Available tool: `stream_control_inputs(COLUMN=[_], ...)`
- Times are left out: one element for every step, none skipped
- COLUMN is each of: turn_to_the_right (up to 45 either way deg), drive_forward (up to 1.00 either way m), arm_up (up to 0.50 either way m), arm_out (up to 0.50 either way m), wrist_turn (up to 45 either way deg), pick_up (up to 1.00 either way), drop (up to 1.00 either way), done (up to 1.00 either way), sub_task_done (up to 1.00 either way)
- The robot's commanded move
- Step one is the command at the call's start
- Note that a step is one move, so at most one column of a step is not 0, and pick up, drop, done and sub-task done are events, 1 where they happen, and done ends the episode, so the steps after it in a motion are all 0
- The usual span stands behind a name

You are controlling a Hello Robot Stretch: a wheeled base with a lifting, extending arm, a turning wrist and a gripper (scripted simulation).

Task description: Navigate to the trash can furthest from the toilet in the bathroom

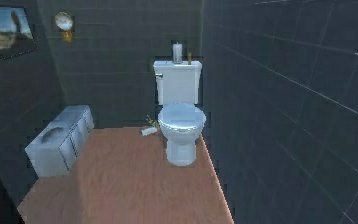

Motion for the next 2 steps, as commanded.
stream_control_inputs(turn_to_the_right=[0.0, -27.0], drive_forward=[0.45, 0.00], arm_up=[0.00, 0.00], arm_out=[0.00, 0.00], wrist_turn=[0.0, 0.0], pick_up=[0.00, 0.00], drop=[0.00, 0.00], done=[0.00, 0.00], sub_task_done=[0.00, 0.00])
